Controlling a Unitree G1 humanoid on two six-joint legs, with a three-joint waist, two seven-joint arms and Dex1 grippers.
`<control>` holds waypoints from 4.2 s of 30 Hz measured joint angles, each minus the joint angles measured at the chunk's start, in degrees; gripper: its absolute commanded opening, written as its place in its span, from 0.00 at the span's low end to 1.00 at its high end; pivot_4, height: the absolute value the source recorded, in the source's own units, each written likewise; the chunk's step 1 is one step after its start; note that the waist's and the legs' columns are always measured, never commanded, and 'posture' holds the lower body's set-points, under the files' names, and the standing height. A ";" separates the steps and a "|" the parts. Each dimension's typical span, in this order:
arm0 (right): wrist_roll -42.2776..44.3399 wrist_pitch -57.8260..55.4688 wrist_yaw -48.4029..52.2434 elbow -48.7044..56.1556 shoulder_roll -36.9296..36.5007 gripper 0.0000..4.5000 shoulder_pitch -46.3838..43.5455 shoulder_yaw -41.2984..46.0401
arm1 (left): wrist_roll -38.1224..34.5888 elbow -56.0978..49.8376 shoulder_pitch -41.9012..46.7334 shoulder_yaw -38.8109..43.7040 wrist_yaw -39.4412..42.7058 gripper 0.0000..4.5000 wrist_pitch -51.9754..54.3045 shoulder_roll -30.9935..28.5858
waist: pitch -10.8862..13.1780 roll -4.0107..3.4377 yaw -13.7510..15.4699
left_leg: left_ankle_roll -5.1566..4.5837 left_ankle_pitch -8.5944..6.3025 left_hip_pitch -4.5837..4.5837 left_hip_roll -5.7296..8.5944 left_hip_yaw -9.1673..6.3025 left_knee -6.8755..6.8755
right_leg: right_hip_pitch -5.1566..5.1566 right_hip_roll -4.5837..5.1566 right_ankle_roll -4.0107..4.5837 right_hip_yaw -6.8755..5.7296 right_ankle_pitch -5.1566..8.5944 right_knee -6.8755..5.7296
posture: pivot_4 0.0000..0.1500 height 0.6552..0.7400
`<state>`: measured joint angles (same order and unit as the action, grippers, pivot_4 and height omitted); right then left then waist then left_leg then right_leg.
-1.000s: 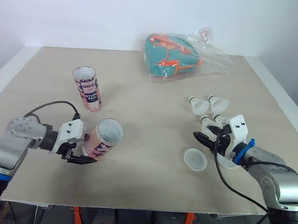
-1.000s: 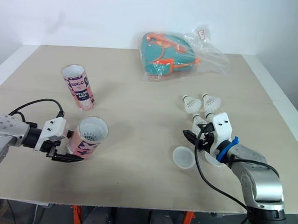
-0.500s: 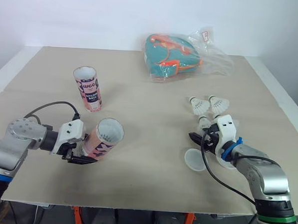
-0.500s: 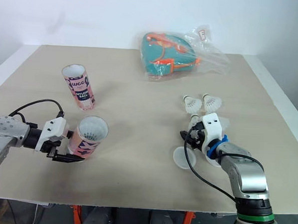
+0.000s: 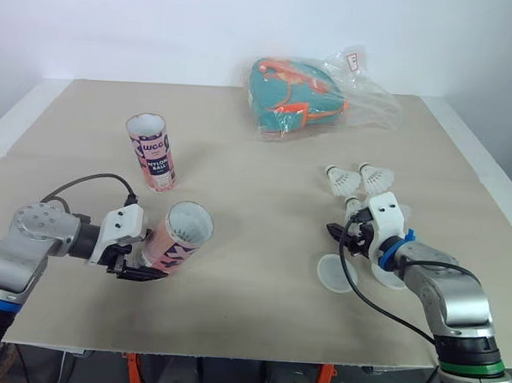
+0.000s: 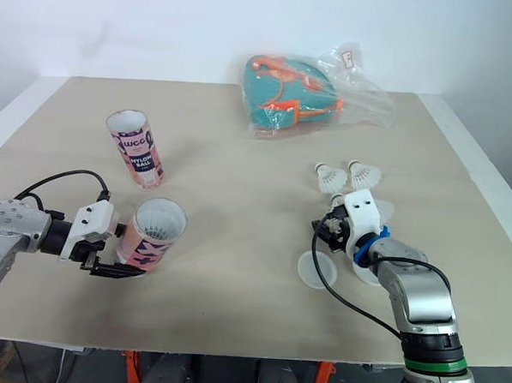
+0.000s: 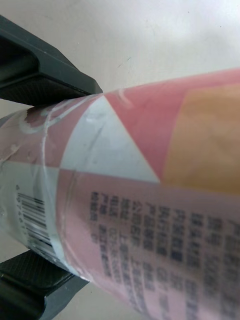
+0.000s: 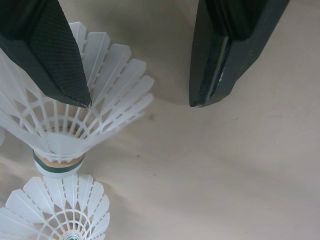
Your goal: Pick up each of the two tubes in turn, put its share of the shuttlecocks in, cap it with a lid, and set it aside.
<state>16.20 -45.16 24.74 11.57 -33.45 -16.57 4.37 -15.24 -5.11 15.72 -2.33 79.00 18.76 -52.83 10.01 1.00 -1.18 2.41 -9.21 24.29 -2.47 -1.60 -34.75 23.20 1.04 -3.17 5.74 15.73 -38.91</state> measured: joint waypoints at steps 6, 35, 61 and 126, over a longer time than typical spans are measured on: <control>-0.30 -1.03 -0.33 0.02 0.32 0.75 -0.47 0.00 | 0.03 0.00 0.03 0.00 -0.04 0.76 0.09 0.11 | 0.00 0.00 0.00 | 0.00 0.00 0.00 0.01 0.00 -0.01 | -0.01 0.00 0.00 0.01 0.00 0.00 | 1.00 0.99; 8.17 -0.15 16.64 12.15 -5.93 0.01 0.66 0.12 | 0.58 0.09 0.59 -0.11 0.16 0.76 0.19 0.66 | 0.00 0.00 0.02 | 0.00 0.00 0.04 0.06 -0.01 -0.08 | -0.05 0.03 -0.10 0.06 0.04 0.02 | 1.00 0.99; -0.91 23.56 43.76 7.07 -5.87 0.15 -29.70 -24.63 | 1.13 2.14 2.48 -1.06 1.40 0.76 -1.38 1.75 | 0.00 0.00 0.15 | -0.15 0.09 0.37 -0.10 0.48 -0.29 | -0.02 0.24 -0.24 -0.11 -0.05 0.23 | 1.00 0.99; 10.33 1.39 46.98 -5.22 0.56 0.00 -40.78 -27.13 | 1.30 5.11 9.23 -4.86 3.95 0.76 -0.83 4.26 | 0.05 0.05 0.21 | -0.28 0.17 0.95 -0.17 0.58 -0.69 | 0.11 0.28 -0.33 -0.24 -0.13 0.24 | 1.00 0.99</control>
<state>26.54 -43.77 71.72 6.35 -32.89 -57.35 -22.76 -13.94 0.00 24.95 -7.20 82.94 17.93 -48.57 10.05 1.05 -0.97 2.13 -9.04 25.24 -2.65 -1.02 -35.43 23.32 1.33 -3.50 5.50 15.59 -38.67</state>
